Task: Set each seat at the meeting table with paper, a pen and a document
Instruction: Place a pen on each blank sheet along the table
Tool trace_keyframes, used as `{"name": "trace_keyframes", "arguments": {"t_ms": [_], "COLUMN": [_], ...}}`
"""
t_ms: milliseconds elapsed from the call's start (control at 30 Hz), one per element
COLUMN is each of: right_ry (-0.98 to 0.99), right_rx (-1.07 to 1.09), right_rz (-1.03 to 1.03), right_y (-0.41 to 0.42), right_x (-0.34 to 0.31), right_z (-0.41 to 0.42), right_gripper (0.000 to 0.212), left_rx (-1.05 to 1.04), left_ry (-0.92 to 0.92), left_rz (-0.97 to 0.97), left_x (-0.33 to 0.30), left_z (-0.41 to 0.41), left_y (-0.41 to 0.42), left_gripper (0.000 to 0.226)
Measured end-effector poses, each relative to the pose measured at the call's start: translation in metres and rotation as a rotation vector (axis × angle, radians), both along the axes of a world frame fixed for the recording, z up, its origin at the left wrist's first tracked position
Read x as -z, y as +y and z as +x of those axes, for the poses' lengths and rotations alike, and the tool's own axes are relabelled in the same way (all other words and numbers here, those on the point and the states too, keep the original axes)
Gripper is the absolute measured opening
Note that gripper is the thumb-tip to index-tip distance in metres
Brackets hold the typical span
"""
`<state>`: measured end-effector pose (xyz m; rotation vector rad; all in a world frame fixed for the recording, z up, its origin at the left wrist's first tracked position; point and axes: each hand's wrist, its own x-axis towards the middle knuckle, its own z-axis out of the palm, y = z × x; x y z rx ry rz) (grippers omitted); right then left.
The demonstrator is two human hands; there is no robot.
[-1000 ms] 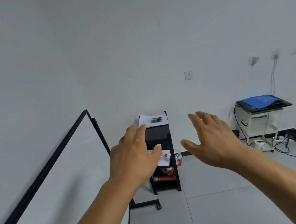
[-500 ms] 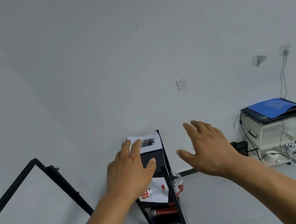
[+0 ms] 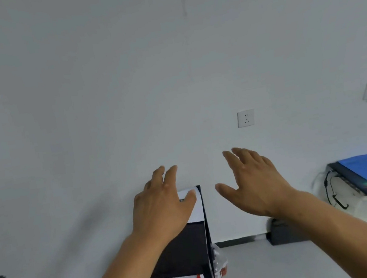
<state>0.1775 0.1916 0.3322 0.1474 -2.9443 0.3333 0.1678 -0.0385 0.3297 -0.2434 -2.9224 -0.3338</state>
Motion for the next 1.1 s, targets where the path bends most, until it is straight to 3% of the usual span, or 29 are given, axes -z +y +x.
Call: {"name": "trace_keyframes", "arguments": {"t_ms": [233,500,833,1100], "right_ry": [0.018,0.000,-0.148,-0.329], "right_rx": [0.018,-0.016,-0.385,-0.719], "right_rz": [0.043,0.005,-0.010,-0.019], "right_y": [0.031,0.098,0.143,0.052], "right_x": [-0.018,0.005,0.049,0.084], "right_z": [-0.108,-0.224,-0.382,-0.433], "right_gripper": [0.089,0.089,0.091,0.086], "left_rx": [0.043,0.009,-0.378,-0.723], "left_ry": [-0.022,-0.036,-0.186,-0.307], "left_rz": [0.020,-0.004,0.002,0.031], "left_x": [-0.013,0.004,0.049,0.075], "left_z": [-0.122,-0.233,-0.303,-0.281], "left_y": [0.038,0.105,0.141,0.099], "left_gripper": [0.080,0.080,0.081,0.078]}}
